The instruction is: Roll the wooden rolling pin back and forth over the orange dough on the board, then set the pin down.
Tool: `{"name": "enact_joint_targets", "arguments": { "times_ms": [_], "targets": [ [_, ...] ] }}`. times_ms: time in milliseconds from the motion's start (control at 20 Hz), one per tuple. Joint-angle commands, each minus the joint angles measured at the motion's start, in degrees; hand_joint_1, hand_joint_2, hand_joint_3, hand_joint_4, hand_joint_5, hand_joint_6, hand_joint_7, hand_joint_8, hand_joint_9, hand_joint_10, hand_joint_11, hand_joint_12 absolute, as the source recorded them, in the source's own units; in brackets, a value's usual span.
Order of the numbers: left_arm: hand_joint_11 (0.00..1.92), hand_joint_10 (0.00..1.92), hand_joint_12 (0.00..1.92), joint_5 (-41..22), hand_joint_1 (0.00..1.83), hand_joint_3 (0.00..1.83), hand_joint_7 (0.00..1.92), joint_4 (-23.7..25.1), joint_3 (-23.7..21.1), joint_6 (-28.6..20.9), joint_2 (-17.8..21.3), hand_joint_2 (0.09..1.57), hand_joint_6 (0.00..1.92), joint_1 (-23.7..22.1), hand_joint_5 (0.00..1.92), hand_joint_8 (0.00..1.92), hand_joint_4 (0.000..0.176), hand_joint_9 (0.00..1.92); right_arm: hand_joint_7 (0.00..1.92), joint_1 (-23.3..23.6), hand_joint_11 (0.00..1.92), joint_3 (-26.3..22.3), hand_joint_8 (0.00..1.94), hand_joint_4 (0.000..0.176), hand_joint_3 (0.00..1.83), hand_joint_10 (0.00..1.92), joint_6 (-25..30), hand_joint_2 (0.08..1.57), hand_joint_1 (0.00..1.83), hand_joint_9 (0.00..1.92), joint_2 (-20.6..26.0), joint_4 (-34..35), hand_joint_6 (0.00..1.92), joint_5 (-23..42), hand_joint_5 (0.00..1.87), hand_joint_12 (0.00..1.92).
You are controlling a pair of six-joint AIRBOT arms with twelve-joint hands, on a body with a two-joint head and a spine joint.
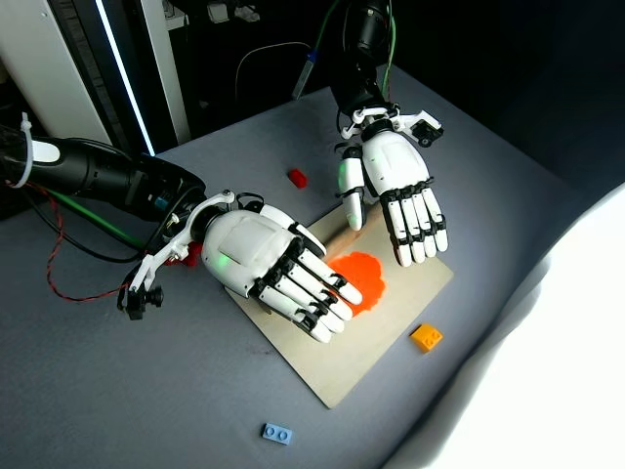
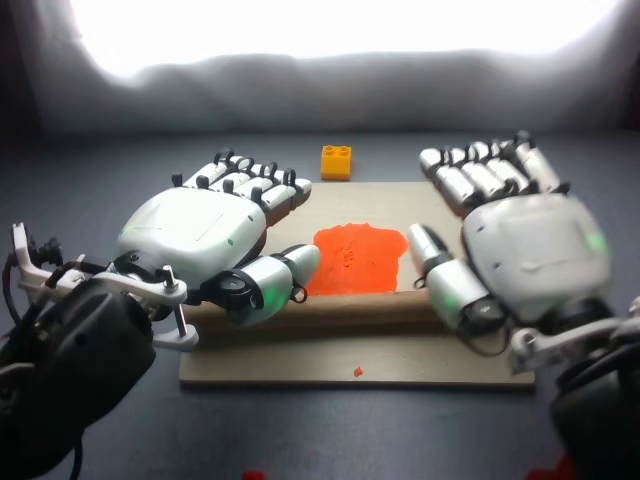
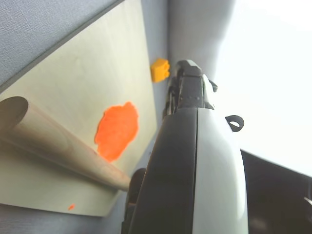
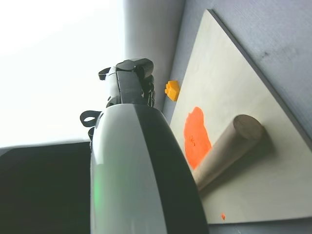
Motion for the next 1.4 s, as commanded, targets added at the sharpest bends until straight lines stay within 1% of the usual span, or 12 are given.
{"name": "enact_joint_targets", "arguments": {
  "times_ms": [0, 250, 600, 750, 900, 950, 1000, 1100, 1150, 1250, 1300, 1350],
  "targets": [
    [0.0, 0.0, 0.24, -3.0, 0.0, 0.05, 0.2, 2.3, -0.4, 0.7, 1.1, 1.57, 0.0, -1.1, 0.2, 0.0, 0.0, 0.14, 0.38, 0.6, 0.0, 0.0, 0.0, 0.0, 0.1, 0.01, 0.9, 1.57, 0.0, 0.34, 1.2, -5.0, 0.0, 4.5, 0.34, 0.74],
    [0.0, 0.0, 0.26, 1.3, 0.0, 0.05, 0.21, 2.3, -3.7, 3.3, 5.1, 1.57, 0.0, -4.8, 0.21, 0.0, 0.0, 0.15, 0.39, -0.2, 0.0, -0.4, 0.0, 0.0, 0.12, 0.0, 4.5, 1.57, 0.0, 0.34, 8.7, -8.3, 0.01, 2.2, 0.35, 0.77],
    [0.0, 0.01, 0.36, 13.6, 0.0, 0.03, 0.28, 2.3, -7.3, 7.9, 10.1, 1.57, 0.01, -12.8, 0.27, 0.01, 0.0, 0.2, 0.47, -0.5, 0.0, -7.3, 0.01, 0.0, 0.06, 0.02, 14.2, 1.57, 0.0, 0.42, 19.2, -12.8, 0.02, -3.2, 0.43, 0.93],
    [0.0, 0.03, 0.64, 20.8, 0.0, 0.02, 0.43, 2.3, -7.6, 9.1, 11.7, 1.57, 0.02, -15.9, 0.39, 0.02, 0.0, 0.34, 0.61, -1.1, 0.03, -8.9, 0.02, 0.0, 0.0, 0.05, 15.2, 1.45, 0.29, 0.57, 21.9, -17.0, 0.03, -1.0, 0.54, 1.23],
    [0.11, 0.08, 1.09, 21.5, 0.0, 0.0, 0.72, 2.3, -7.9, 9.6, 12.7, 1.53, 0.03, -17.5, 0.62, 0.04, 0.0, 0.64, 0.87, -1.6, 0.2, -10.1, 0.07, 0.0, 0.0, 0.16, 18.3, 1.44, 0.26, 0.83, 25.0, -21.4, 0.12, -0.3, 0.79, 1.41],
    [0.19, 0.13, 1.23, 21.6, 0.0, 0.0, 0.81, 2.3, -8.1, 9.6, 13.0, 1.52, 0.05, -17.7, 0.7, 0.06, 0.0, 0.76, 0.92, -1.7, 0.22, -10.3, 0.18, 0.0, 0.0, 0.57, 18.5, 1.44, 0.27, 0.71, 25.4, -21.7, 0.3, -0.3, 0.81, 1.51],
    [0.24, 0.48, 1.38, 21.6, 0.06, 0.0, 0.83, 2.3, -8.8, 9.6, 13.4, 1.52, 0.04, -18.2, 0.74, 0.18, 0.0, 0.7, 0.9, -1.9, 0.28, -10.4, 0.46, 0.0, 0.0, 0.95, 17.9, 1.42, 0.33, 0.63, 25.8, -21.7, 0.59, -0.3, 0.79, 1.59],
    [0.28, 1.15, 1.62, 21.7, 0.15, 0.0, 0.69, 2.3, -9.2, 9.7, 13.4, 1.5, 0.12, -18.8, 0.83, 0.84, 0.0, 0.55, 0.85, -2.0, 0.35, -10.4, 0.84, 0.0, 0.0, 1.21, 17.3, 1.44, 0.28, 0.63, 25.7, -20.8, 0.91, -0.4, 0.75, 1.71],
    [0.29, 1.39, 1.8, 21.9, 0.18, 0.0, 0.69, 2.3, -9.5, 9.7, 13.4, 1.49, 0.53, -19.0, 0.77, 1.11, 0.0, 0.57, 0.87, -2.1, 0.4, -10.4, 0.91, 0.0, 0.0, 1.3, 17.1, 1.46, 0.25, 0.67, 25.5, -19.9, 0.99, -0.4, 0.76, 1.77],
    [0.4, 1.58, 1.92, 21.9, 0.2, 0.0, 0.82, 2.0, -9.5, 9.8, 13.4, 1.48, 1.11, -19.4, 0.73, 1.27, 0.0, 0.67, 0.92, -2.1, 0.51, -10.3, 1.05, 0.0, 0.0, 1.46, 17.3, 1.48, 0.16, 0.79, 25.4, -19.4, 1.1, -0.4, 0.77, 1.83],
    [0.45, 1.66, 1.92, 21.8, 0.28, 0.0, 0.89, 1.8, -9.5, 10.0, 13.4, 1.46, 1.33, -19.4, 0.75, 1.35, 0.0, 0.75, 1.05, -2.1, 0.72, -10.3, 1.23, 0.0, 0.0, 1.69, 17.1, 1.48, 0.16, 0.99, 25.3, -19.4, 1.1, -0.2, 0.86, 1.92],
    [0.45, 1.66, 1.92, 21.8, 0.28, 0.0, 0.89, 1.8, -9.4, 10.0, 13.4, 1.46, 1.33, -19.4, 0.75, 1.35, 0.0, 0.75, 1.05, -2.1, 0.72, -10.4, 1.23, 0.0, 0.0, 1.69, 16.7, 1.48, 0.16, 0.99, 25.2, -19.4, 1.1, -0.1, 0.86, 1.92]
  ]
}}
